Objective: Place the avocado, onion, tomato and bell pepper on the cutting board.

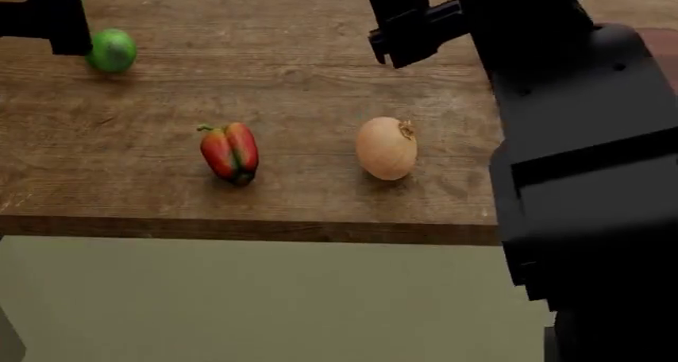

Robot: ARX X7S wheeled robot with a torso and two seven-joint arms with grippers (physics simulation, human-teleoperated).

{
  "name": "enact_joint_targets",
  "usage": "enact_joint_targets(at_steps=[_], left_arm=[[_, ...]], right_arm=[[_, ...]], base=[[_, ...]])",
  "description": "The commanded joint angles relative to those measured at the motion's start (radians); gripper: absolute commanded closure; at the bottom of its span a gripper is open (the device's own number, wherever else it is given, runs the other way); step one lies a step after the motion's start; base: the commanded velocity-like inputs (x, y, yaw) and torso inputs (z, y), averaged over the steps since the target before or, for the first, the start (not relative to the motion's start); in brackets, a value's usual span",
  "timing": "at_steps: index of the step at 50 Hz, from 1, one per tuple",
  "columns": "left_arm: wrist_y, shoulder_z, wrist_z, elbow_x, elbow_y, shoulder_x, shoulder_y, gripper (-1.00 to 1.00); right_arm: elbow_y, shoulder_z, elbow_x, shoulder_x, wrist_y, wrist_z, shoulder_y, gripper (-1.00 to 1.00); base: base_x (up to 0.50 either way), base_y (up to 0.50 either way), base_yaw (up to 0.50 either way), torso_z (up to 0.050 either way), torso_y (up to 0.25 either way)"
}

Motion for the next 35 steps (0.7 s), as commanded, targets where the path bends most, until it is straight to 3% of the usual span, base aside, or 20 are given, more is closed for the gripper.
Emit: enact_joint_targets(at_steps=[1,8,35], left_arm=[[0.096,0.095,0.085,0.061,-0.411,0.017,-0.319,-1.00],[0.167,0.156,0.124,0.102,-0.568,0.040,-0.422,-1.00],[0.131,0.151,0.119,0.085,-0.504,0.028,-0.393,-1.00]], right_arm=[[0.286,-0.055,0.000,-0.030,-0.073,-0.070,0.239,-1.00],[0.372,-0.080,-0.010,-0.037,-0.107,-0.080,0.278,-1.00],[0.304,-0.063,0.029,-0.033,-0.069,-0.090,0.229,-1.00]], base=[[0.00,0.00,0.00,0.000,0.000],[0.11,0.05,0.00,0.000,0.000],[0.42,0.38,0.00,0.000,0.000]])
